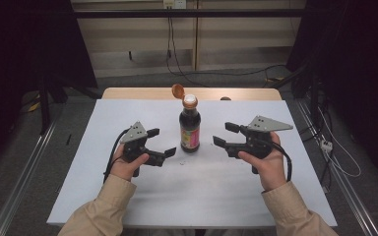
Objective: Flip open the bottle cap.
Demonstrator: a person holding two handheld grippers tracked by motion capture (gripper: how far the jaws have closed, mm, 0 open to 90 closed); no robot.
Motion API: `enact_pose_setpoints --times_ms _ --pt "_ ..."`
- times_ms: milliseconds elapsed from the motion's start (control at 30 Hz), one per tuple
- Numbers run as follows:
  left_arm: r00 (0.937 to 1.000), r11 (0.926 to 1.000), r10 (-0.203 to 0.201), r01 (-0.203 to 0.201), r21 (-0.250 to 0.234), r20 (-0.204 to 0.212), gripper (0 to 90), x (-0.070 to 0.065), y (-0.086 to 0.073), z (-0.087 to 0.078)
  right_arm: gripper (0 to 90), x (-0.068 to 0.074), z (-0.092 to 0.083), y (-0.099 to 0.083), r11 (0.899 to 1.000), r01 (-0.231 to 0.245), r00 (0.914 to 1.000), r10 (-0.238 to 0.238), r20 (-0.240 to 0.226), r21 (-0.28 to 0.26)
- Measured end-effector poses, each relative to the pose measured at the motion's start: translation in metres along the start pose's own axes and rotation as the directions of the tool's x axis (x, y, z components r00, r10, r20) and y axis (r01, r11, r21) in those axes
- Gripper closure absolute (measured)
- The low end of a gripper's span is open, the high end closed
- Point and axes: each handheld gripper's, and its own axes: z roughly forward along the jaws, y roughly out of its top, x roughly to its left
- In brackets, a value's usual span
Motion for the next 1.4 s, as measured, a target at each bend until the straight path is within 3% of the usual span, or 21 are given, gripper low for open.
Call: enact_pose_setpoints --times_ms 300,900,1400 --pt "0.9996 0.9991 0.027 -0.027 0.031 -0.001 3.3 0.0 -0.007 -0.009 30.2 -0.004 -0.011 -0.023 1.0 -0.005 1.0 0.005 0.007 0.006" --pt "0.9994 0.9981 0.027 -0.025 0.057 -0.022 3.4 0.002 -0.02 -0.027 27.3 -0.006 -0.024 -0.069 0.999 -0.021 0.9998 0.02 0.008 0.05" --pt "0.9983 0.9985 0.015 -0.012 0.054 -0.057 3.5 0.008 -0.028 -0.042 25.8 -0.01 -0.034 -0.086 0.997 -0.019 0.9993 0.017 0.034 0.068"
